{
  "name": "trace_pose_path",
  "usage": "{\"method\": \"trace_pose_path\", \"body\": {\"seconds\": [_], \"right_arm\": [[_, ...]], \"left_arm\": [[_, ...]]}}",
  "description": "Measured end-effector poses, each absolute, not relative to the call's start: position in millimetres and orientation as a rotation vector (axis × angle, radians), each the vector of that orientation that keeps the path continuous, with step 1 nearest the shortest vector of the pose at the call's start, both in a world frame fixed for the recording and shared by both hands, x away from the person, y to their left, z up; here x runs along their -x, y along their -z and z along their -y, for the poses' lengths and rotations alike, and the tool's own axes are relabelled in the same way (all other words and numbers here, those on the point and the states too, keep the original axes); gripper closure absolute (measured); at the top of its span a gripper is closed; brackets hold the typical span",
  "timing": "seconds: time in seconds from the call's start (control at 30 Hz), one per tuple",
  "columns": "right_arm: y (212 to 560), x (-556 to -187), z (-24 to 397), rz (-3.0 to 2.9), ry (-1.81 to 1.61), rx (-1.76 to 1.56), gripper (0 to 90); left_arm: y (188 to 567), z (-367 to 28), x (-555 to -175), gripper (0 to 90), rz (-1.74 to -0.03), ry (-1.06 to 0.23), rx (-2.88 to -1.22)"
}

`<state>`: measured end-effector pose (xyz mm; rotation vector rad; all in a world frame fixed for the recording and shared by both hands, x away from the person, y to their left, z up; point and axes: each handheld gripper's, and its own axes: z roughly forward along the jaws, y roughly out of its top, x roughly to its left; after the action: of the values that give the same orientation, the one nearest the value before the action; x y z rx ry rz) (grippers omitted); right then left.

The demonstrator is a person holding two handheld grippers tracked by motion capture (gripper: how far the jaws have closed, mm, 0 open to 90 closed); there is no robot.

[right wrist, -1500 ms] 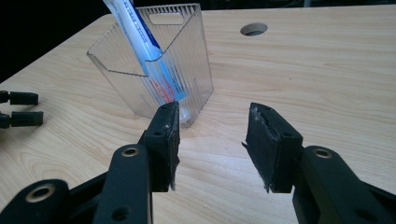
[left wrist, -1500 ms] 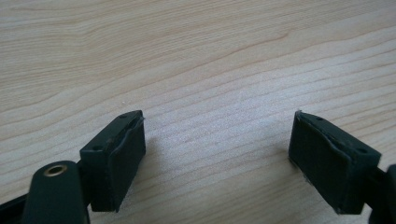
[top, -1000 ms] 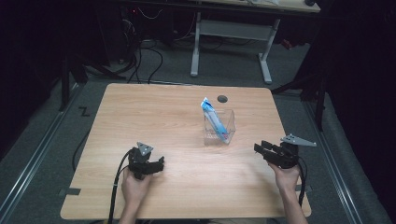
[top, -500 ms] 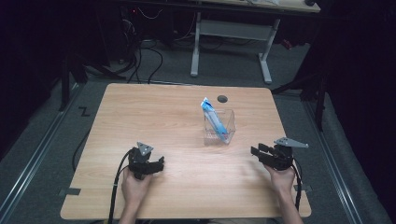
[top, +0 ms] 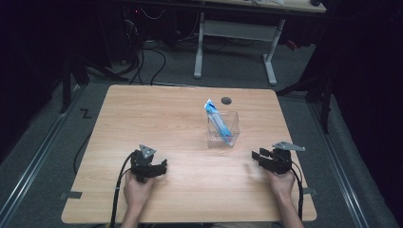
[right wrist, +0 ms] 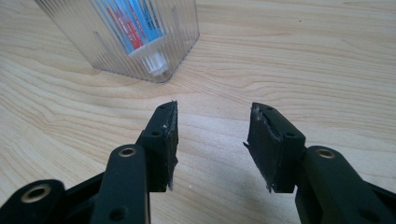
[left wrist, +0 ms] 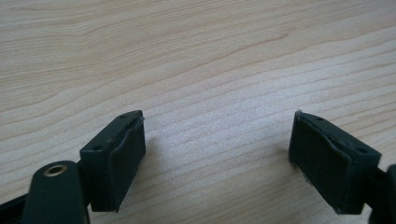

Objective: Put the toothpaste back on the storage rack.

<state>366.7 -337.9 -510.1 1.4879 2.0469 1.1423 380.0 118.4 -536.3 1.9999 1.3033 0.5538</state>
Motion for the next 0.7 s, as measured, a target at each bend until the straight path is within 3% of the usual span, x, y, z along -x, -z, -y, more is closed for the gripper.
{"method": "trace_pose_path", "body": {"seconds": [0.7], "right_arm": [[529.6,-378.6,313.7,-2.091,-0.983,-1.418,51.3]], "left_arm": [[536.3,-118.5,-380.1,19.0,-1.302,-0.553,-2.001]]}}
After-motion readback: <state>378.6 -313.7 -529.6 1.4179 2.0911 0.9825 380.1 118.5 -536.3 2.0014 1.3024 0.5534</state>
